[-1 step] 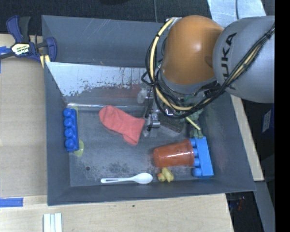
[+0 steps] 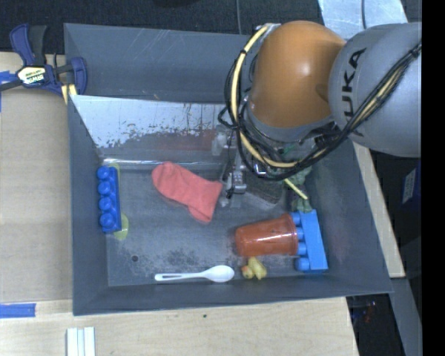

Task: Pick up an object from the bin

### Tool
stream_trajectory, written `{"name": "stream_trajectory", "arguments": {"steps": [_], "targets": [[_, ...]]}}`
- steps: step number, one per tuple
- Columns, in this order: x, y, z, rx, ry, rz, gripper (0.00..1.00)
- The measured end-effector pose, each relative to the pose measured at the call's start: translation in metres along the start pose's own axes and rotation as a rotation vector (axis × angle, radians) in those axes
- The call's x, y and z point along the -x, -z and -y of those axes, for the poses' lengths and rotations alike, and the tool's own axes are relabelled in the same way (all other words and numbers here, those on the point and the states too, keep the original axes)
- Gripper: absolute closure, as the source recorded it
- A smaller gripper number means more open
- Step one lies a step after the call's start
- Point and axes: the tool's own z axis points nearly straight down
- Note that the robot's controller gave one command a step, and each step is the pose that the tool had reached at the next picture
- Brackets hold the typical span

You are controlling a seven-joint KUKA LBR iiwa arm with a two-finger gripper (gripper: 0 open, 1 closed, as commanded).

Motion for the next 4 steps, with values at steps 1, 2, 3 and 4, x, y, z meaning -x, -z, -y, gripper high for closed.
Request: {"name": "stream_trajectory", "arguments": {"steps": [1,2,3,4], "targets": [[0.003,-0.056,0.019,0.001,-0.058,0.005,0.0],[-0.002,-0.094,0.002,0.003,-0.063,0.008,0.0],[0.009,-0.132,0.008,-0.002,-0.315,0.003,1.0],[0.009,-0.132,0.008,-0.002,-0.316,0.003,1.0]]}}
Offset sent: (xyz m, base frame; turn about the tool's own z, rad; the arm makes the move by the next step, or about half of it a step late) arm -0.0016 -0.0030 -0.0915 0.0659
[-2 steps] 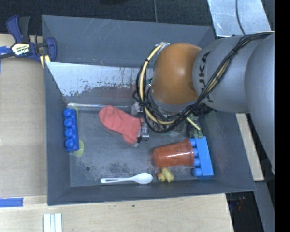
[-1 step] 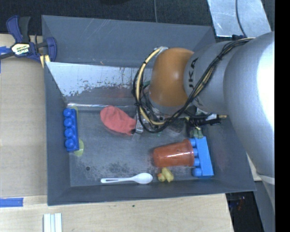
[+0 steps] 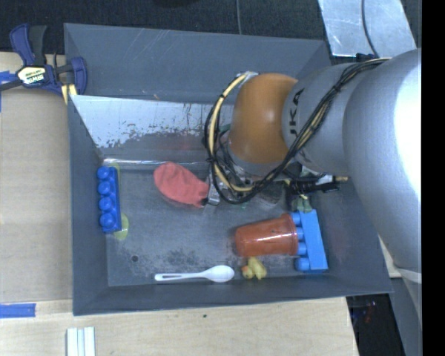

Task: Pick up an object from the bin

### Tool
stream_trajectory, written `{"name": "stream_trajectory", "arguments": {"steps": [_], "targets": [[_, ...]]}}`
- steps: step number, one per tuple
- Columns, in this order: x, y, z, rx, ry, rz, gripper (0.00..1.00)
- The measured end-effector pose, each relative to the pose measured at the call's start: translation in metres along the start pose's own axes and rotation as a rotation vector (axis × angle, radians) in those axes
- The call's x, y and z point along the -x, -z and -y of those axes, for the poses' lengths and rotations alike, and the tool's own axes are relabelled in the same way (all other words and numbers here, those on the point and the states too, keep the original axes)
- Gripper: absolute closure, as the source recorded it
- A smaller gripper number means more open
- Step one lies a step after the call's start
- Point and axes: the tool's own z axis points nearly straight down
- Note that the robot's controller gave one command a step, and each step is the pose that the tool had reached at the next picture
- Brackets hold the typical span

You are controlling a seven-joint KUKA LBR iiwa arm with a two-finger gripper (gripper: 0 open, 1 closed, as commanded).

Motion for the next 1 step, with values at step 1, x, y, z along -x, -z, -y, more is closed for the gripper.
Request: {"name": "stream_trajectory", "arguments": {"steps": [1], "targets": [[0.0012,0.0649,-0.0017,-0.001,-0.003,-0.002,1.0]]}}
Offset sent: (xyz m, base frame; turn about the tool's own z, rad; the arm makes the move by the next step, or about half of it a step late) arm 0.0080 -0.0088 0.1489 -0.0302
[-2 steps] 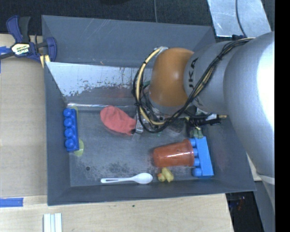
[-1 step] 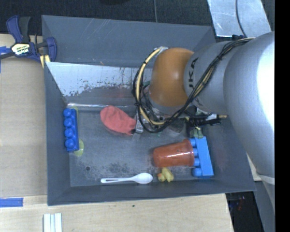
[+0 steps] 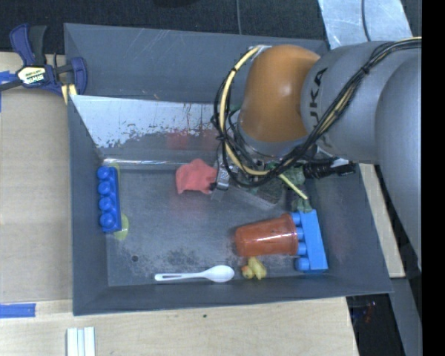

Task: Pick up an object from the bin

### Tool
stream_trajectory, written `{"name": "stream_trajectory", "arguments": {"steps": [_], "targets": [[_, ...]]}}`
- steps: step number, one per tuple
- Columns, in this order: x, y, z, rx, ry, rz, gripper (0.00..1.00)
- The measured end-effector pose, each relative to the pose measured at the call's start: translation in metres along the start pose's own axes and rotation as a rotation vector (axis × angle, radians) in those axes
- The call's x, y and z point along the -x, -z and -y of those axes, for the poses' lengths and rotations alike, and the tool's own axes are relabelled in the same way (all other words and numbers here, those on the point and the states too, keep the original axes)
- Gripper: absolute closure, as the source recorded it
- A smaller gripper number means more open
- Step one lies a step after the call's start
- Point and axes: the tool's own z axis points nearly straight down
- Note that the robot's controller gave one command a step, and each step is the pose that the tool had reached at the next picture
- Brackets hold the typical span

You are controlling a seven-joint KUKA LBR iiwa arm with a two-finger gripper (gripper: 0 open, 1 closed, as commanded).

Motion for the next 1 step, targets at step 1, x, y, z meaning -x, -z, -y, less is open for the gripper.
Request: {"name": "stream_trajectory", "arguments": {"steps": [1], "targets": [[0.0075,0.0682,0.0053,-0.002,0.026,-0.004,1.0]]}}
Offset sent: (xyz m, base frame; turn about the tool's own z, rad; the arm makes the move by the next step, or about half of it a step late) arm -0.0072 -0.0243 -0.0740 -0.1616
